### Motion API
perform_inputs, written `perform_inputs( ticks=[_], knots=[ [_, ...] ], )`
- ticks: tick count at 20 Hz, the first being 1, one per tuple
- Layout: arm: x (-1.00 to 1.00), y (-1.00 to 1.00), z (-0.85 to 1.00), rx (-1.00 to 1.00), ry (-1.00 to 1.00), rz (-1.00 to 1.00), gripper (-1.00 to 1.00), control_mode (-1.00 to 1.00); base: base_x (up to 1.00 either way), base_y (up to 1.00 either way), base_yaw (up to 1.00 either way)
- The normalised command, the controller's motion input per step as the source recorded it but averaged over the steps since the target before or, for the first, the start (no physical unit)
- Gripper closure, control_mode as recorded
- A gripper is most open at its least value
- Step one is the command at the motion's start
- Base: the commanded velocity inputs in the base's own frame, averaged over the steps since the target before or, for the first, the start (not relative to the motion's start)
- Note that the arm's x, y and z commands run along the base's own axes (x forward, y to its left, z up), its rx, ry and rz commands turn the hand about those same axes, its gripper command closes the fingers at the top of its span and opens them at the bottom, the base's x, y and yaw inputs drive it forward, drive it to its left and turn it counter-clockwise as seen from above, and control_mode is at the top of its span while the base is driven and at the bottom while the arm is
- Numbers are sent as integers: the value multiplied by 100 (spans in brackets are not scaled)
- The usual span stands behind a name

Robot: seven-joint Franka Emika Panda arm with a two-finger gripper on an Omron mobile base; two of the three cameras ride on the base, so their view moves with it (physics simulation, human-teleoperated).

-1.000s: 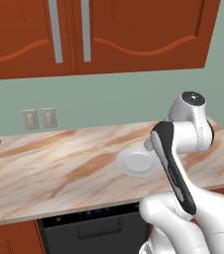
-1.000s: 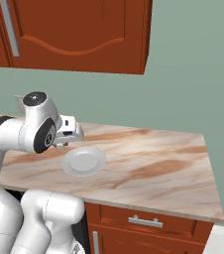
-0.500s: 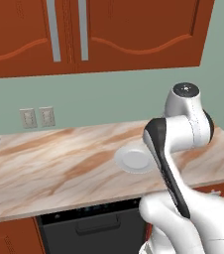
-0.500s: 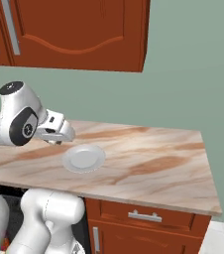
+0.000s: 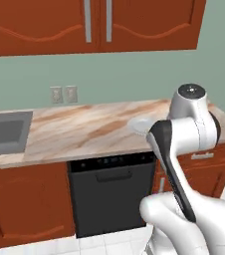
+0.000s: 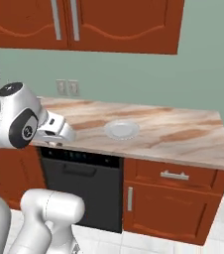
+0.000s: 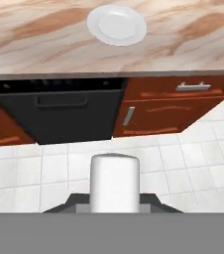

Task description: Pick up the marshmallow and place it in the cup of hot chocolate on the dining counter.

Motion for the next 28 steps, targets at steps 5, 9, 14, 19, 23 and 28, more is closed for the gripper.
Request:
perform_inputs(
  ticks=[5, 9, 14, 19, 23, 28],
  knots=[
    [0, 0, 0, 0, 0, 0, 100, 100, -7, 69, 86],
    [0, 0, 0, 0, 0, 0, 100, 100, 0, 12, 100],
    [0, 0, 0, 0, 0, 0, 100, 100, 0, 5, 100],
    [0, 0, 0, 0, 0, 0, 100, 100, 0, 0, 100],
    [0, 0, 0, 0, 0, 0, 100, 100, 0, 0, 100],
    [0, 0, 0, 0, 0, 0, 100, 100, 0, 0, 100]
  ],
)
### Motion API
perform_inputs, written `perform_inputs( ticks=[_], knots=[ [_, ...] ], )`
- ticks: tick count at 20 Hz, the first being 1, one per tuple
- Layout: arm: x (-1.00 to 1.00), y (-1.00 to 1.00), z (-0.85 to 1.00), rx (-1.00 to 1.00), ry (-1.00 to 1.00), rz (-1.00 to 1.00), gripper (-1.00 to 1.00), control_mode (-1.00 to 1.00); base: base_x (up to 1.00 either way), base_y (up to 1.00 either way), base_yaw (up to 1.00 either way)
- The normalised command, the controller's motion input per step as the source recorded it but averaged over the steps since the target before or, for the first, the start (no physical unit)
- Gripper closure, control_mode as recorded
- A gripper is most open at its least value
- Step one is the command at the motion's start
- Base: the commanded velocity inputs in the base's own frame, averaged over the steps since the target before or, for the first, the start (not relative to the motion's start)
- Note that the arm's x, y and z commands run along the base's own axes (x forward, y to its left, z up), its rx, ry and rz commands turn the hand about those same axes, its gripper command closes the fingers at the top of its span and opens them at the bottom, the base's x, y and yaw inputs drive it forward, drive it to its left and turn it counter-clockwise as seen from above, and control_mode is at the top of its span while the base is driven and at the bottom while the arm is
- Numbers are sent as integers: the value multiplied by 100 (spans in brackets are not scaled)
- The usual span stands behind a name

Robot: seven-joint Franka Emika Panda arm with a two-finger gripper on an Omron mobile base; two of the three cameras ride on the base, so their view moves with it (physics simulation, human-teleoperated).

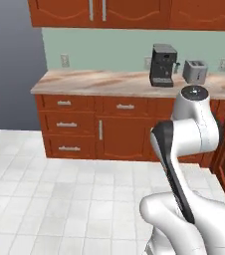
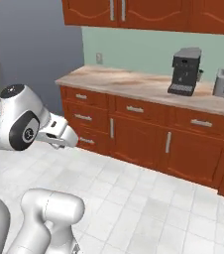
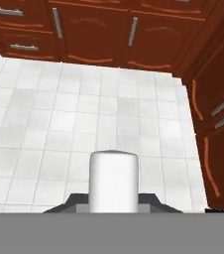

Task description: Pick up the marshmallow and place it in the cup of hot chocolate on the dining counter.

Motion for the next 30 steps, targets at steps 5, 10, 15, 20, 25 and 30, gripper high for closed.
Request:
perform_inputs(
  ticks=[5, 10, 15, 20, 25, 30],
  knots=[
    [0, 0, 0, 0, 0, 0, 100, 100, 0, 0, 100],
    [0, 0, 0, 0, 0, 0, 100, 100, 0, 0, 100],
    [0, 0, 0, 0, 0, 0, 100, 100, 0, 0, 100],
    [0, 0, 0, 0, 0, 0, 100, 100, 20, 15, 94],
    [0, 0, 0, 0, 0, 0, 100, 100, 74, 88, 54],
    [0, 0, 0, 0, 0, 0, 100, 100, 57, 97, 32]
  ],
)
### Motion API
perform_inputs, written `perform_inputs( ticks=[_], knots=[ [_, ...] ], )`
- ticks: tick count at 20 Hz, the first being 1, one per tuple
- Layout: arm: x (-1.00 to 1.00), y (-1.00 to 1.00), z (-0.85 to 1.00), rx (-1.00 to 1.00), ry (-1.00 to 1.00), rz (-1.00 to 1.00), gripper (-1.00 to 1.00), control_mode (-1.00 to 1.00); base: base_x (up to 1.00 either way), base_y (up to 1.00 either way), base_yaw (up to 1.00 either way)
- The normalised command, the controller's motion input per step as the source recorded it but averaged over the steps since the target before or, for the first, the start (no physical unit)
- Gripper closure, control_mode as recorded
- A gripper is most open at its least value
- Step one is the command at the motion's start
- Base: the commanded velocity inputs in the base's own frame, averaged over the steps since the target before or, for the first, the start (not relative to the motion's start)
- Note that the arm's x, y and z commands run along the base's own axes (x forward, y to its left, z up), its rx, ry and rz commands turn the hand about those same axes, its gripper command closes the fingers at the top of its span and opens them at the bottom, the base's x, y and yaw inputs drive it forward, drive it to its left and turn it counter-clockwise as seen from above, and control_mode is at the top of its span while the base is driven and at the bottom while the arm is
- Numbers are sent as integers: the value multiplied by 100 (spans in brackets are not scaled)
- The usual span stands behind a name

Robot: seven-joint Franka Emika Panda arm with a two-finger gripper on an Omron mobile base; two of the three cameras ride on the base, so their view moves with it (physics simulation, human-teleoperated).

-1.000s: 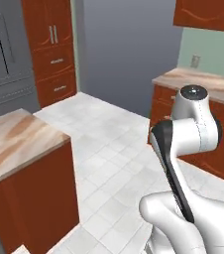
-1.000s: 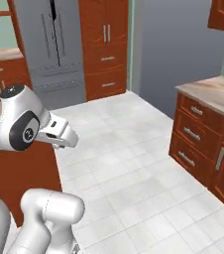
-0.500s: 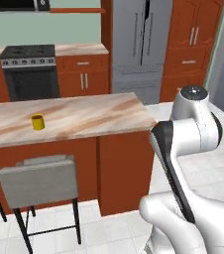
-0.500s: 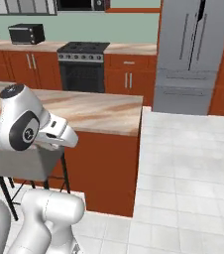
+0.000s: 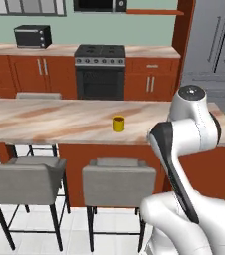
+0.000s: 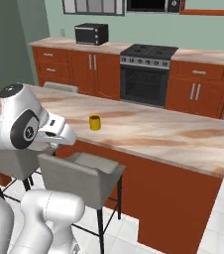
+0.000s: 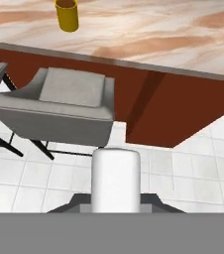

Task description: Pick up the marshmallow and place it in the cup of hot chocolate on the dining counter.

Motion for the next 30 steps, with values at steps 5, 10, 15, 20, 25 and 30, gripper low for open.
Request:
perform_inputs(
  ticks=[5, 10, 15, 20, 25, 30],
  knots=[
    [0, 0, 0, 0, 0, 0, 100, 100, 8, 22, 4],
    [0, 0, 0, 0, 0, 0, 100, 100, 6, -52, 6],
    [0, 0, 0, 0, 0, 0, 100, 100, 73, 79, -12],
    [0, 0, 0, 0, 0, 0, 100, 100, 59, 25, -22],
    [0, 0, 0, 0, 0, 0, 100, 100, 86, -9, -14],
    [0, 0, 0, 0, 0, 0, 100, 100, 96, 2, -19]
  ],
)
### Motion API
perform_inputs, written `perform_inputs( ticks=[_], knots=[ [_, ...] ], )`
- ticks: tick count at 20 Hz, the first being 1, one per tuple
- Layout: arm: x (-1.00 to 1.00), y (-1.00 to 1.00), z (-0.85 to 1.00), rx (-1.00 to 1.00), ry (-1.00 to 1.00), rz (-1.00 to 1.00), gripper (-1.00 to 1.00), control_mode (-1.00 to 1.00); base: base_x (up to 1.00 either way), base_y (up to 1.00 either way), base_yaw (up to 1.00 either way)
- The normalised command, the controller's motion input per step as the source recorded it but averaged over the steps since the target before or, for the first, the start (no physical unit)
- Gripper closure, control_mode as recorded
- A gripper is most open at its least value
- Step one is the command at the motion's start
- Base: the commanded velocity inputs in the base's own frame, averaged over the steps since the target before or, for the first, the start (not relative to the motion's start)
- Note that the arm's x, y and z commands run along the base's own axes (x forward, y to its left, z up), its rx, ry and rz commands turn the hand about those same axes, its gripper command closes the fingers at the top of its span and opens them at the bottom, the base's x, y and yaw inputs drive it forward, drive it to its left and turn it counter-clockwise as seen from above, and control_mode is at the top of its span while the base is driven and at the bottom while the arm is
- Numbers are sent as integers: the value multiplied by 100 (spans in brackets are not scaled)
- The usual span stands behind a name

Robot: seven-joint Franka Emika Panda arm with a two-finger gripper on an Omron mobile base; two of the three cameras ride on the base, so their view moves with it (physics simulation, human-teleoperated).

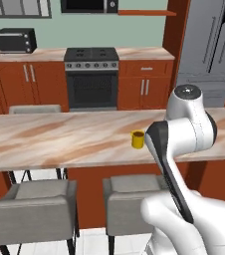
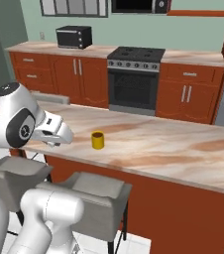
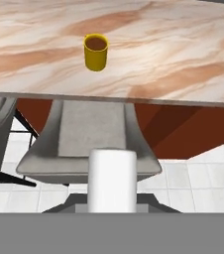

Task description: Pick up the marshmallow and place it in the cup of hot chocolate on the dining counter.

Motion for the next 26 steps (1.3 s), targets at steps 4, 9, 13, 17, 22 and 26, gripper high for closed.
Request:
perform_inputs(
  ticks=[4, 9, 13, 17, 22, 26],
  knots=[
    [0, 0, 0, 0, 0, 0, 100, 100, 56, 0, -16],
    [0, 0, 0, 0, 0, 0, 100, 100, 56, -5, 0],
    [74, -3, 0, 8, 24, 9, 100, -100, 0, 0, 0],
    [74, -3, 0, 0, 8, 6, 100, -100, 0, 0, 0],
    [72, -18, 0, 0, 9, 7, 100, -100, 0, 0, 0],
    [66, -36, -3, 0, 3, 18, 100, -100, 0, 0, 0]
  ],
)
